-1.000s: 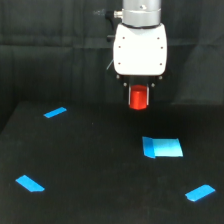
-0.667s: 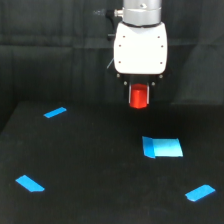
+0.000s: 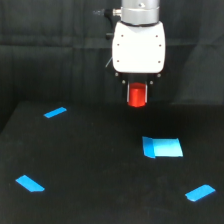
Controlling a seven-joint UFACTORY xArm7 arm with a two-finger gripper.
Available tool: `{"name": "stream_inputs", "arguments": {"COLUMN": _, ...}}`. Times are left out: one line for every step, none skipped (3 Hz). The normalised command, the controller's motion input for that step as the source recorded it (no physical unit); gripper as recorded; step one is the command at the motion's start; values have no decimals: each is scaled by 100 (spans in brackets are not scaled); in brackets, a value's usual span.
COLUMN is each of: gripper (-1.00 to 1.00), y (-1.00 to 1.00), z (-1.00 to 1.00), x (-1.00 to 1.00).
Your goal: Pick up the red object from the table
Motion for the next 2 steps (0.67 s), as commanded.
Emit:
{"name": "stream_inputs", "arguments": {"gripper": -99, "y": 4, "z": -4, "x": -9}}
{"name": "stream_inputs", "arguments": {"gripper": -98, "y": 6, "z": 4, "x": -7}}
